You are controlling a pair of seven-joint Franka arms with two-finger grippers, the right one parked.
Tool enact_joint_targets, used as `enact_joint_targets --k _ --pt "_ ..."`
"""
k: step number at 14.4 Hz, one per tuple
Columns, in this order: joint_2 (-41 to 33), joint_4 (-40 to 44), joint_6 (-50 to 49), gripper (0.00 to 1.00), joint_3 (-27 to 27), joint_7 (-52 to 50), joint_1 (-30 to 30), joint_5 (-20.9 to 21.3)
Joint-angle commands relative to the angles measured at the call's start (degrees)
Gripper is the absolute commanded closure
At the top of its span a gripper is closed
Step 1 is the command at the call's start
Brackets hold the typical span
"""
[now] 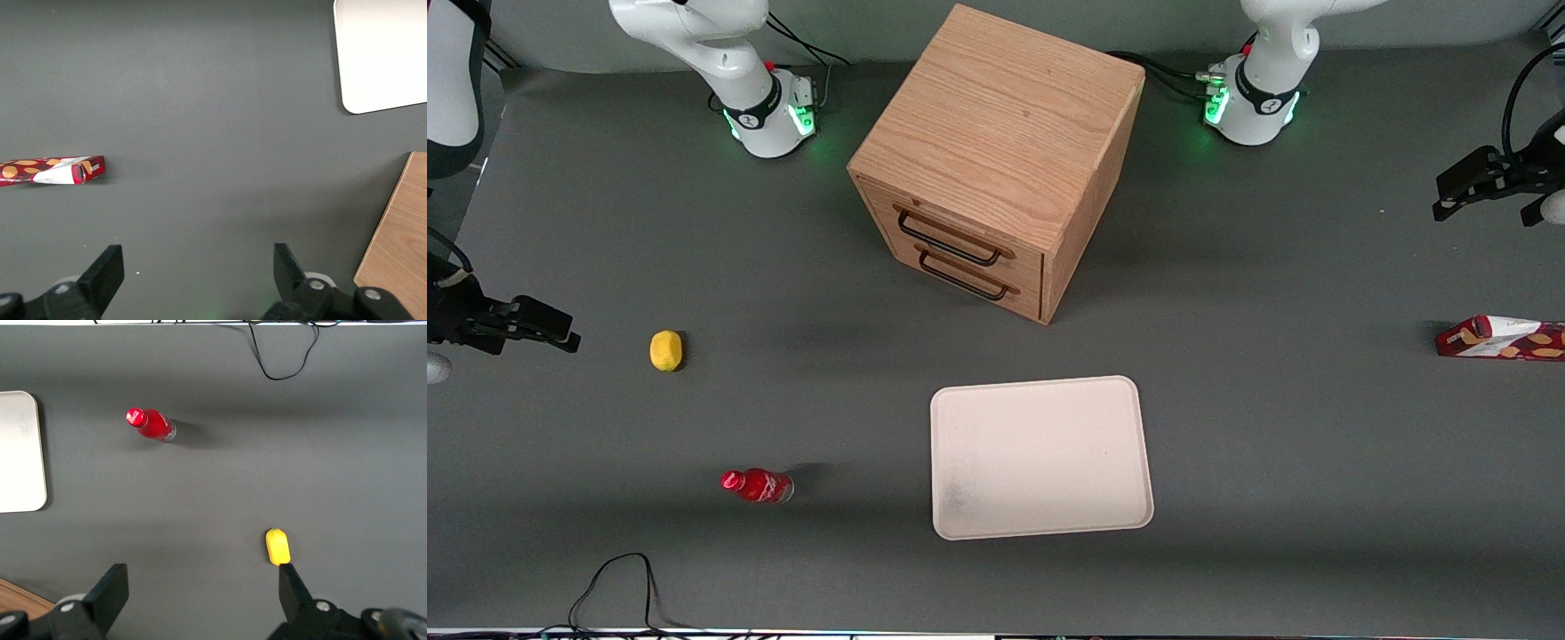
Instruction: Place red cookie box on tray
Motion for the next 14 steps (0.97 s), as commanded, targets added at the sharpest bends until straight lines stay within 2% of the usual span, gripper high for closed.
enact_joint_targets --k 1,4,5,7,9,14 --pt "-1.4 -1.0 -0.6 0.00 0.3 -0.2 -0.2 -0.4" --pt "-1.1 -1.4 -0.7 0.00 0.4 1.0 0.2 0.3" --pt "-0.8 -1.9 -0.7 0.00 0.7 6.1 0.3 0.8" --pt "-0.4 -3.7 0.8 0.00 2.1 23.0 1.1 4.5" --pt "0.8 -4.3 4.4 0.00 5.9 33.5 1.2 7.2" --pt "9.5 -3.9 17.9 0.00 14.7 67.4 4.4 6.4"
